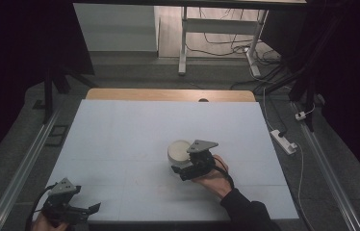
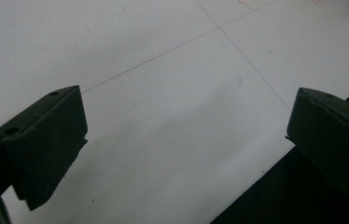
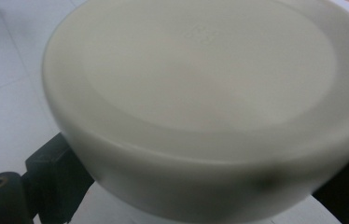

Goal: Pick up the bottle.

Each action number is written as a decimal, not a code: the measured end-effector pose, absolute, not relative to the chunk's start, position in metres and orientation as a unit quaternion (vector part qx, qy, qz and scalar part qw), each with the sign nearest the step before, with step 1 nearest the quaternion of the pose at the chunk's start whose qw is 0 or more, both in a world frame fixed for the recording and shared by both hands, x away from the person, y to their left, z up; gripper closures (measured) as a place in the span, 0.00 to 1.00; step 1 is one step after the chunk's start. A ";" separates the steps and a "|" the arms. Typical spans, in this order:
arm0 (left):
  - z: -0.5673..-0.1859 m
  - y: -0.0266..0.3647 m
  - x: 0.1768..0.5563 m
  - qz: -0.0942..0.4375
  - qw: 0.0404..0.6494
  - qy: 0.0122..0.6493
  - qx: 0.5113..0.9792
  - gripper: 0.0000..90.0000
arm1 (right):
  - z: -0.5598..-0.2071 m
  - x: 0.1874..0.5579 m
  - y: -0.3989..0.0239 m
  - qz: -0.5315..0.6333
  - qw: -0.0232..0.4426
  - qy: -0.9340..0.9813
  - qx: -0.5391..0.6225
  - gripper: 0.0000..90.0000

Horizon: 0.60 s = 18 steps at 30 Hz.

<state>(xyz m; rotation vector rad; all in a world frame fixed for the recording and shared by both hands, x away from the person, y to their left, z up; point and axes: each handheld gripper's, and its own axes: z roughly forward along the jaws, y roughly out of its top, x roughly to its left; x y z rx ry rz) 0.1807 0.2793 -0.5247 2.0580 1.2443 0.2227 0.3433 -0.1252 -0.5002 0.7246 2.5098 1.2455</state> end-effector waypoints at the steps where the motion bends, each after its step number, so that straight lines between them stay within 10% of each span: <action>1: -0.525 0.279 0.181 0.086 0.355 0.481 0.797 0.00 | -0.499 0.342 -0.125 0.428 0.123 0.861 0.247 0.08; 18: -0.525 0.280 0.181 0.082 0.358 0.482 0.795 0.00 | -0.485 0.324 -0.118 0.455 0.111 0.853 0.229 0.08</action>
